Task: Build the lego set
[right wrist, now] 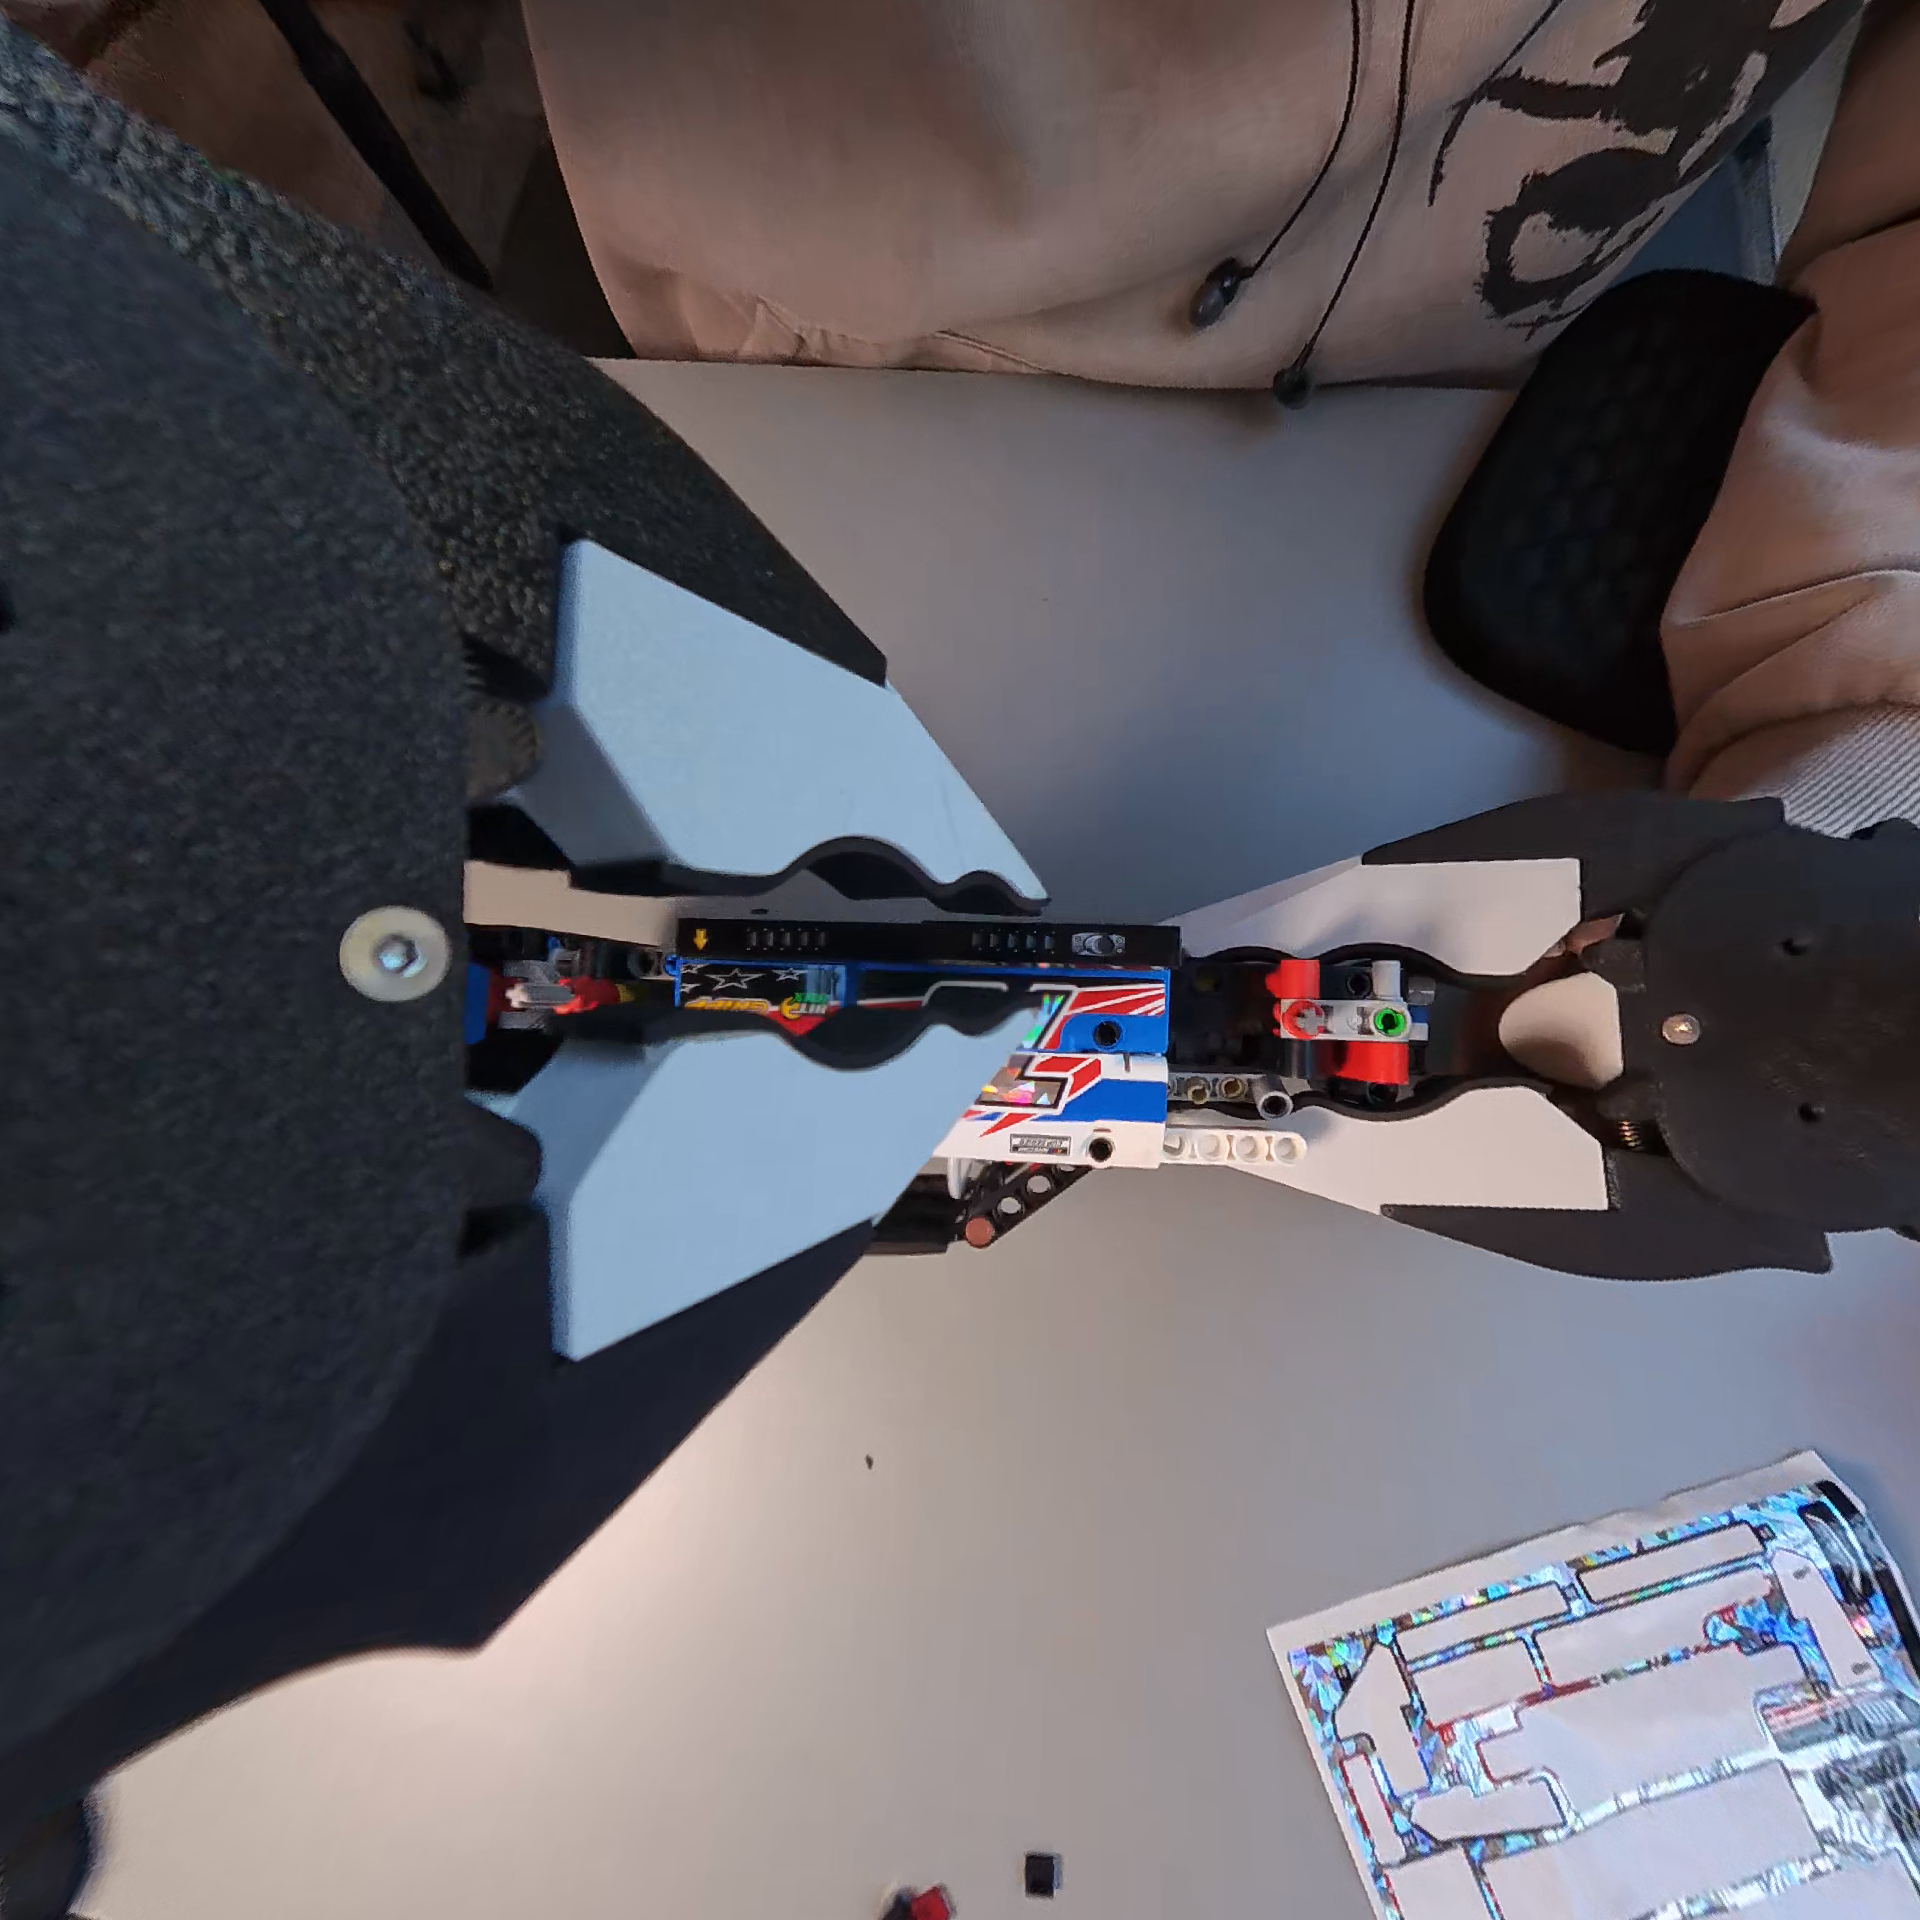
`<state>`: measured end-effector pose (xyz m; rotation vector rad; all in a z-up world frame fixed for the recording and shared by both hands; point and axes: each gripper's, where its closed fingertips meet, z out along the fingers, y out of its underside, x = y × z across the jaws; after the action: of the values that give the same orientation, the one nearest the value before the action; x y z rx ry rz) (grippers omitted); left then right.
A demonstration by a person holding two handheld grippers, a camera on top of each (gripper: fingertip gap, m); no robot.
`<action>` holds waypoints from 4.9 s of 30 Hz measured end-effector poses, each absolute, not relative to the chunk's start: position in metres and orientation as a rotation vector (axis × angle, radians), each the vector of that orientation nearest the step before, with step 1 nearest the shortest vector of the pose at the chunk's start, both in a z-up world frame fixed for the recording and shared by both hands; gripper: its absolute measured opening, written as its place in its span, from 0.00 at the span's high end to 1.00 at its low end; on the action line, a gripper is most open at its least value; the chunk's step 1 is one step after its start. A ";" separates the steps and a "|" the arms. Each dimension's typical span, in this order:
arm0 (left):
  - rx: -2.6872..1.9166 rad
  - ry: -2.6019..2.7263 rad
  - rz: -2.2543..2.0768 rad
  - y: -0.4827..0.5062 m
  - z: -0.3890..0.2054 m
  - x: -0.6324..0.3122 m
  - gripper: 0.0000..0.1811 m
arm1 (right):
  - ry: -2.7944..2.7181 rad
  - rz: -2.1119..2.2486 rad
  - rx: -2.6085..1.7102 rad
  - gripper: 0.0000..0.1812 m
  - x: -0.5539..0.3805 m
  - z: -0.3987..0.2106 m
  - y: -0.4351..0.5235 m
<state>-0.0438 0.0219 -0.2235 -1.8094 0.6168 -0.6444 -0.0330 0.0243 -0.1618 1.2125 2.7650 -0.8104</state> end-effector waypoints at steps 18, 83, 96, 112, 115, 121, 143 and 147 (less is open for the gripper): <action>-1.813 0.614 -0.646 0.022 -0.224 -0.044 0.81 | 3.057 -0.613 1.096 0.97 -0.028 -0.160 0.030; -1.851 0.585 -0.677 0.023 -0.225 -0.046 0.81 | 4.190 -0.369 0.877 0.87 -0.037 -0.170 0.030; -1.859 0.580 -0.672 0.023 -0.225 -0.046 0.81 | 4.086 -0.246 1.005 0.86 -0.038 -0.171 0.033; -1.859 0.585 -0.679 0.022 -0.226 -0.046 0.81 | 4.128 -0.181 0.781 0.81 -0.035 -0.175 0.034; -1.857 0.597 -0.684 0.022 -0.226 -0.045 0.81 | 4.172 -0.215 0.626 0.80 -0.034 -0.176 0.033; -1.852 0.634 -0.688 0.019 -0.225 -0.042 0.81 | 4.209 -0.064 0.284 0.79 -0.029 -0.183 0.037; -1.794 0.760 -0.500 0.012 -0.223 -0.036 0.81 | 3.077 -0.845 1.237 1.00 -0.031 -0.146 0.017; -1.799 0.756 -0.504 0.011 -0.224 -0.037 0.81 | 3.100 -0.684 1.124 0.97 -0.034 -0.161 0.013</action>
<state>-0.0366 0.0111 -0.2240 -1.7985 0.7557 -0.5036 -0.0341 0.0128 -0.1611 1.1243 3.1004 -0.6844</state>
